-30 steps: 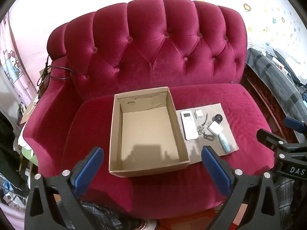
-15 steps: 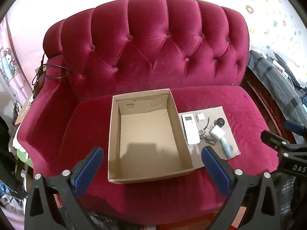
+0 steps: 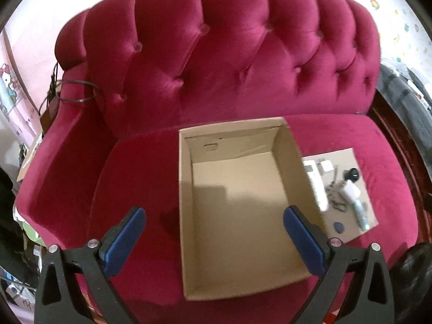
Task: Organize rigid objects
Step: 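Move the left tool to the box wall and grip it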
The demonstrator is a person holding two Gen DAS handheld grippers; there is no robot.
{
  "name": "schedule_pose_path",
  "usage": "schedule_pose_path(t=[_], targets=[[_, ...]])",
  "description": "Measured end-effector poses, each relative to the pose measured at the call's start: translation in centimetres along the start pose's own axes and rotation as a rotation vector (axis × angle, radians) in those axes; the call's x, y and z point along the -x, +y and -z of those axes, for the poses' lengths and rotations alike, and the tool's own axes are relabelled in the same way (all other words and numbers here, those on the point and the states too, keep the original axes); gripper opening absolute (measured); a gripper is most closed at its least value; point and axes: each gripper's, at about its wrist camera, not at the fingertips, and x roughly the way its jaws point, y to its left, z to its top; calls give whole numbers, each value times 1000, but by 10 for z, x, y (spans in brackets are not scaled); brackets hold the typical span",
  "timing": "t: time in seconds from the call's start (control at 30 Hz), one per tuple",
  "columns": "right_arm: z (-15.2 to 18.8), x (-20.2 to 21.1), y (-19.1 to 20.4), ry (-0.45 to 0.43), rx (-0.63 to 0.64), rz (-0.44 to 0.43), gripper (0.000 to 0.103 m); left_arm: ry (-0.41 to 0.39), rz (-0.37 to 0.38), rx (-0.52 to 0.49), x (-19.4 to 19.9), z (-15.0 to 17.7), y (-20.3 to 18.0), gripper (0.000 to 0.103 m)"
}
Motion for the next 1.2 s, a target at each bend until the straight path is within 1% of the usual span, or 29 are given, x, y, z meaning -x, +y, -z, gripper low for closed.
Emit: schedule_pose_path(t=[0.33,0.5,0.67,0.87,0.93,0.97,1.0,1.03,1.1,1.13,1.2], targets=[[-3,-25,6,37,21,14,103,54,-7,0,-75,-6,24,103],[-2,-35,8,59,35,23,103,97,-7,47,-111,-2,38,103],[0,-46,10,82,41,35,103,121,-5,70,-134,4,49,103],[2,-54,20,103,61,41,103,150,63,112,-148,7,57,103],[2,-55,24,104,73,39,103,149,71,110,-149,6,59,100],[2,-55,26,105,79,39,103,148,67,105,-149,7,59,97],[2,-56,27,106,83,39,103,150,63,99,-148,8,59,91],[2,-57,29,108,87,39,103,153,62,96,-148,8,58,87],[3,-58,31,113,91,37,103,163,60,101,-149,9,59,73],[3,-59,32,114,92,35,103,169,63,101,-150,9,59,70],[2,-59,35,113,98,34,103,177,74,94,-151,11,59,59]])
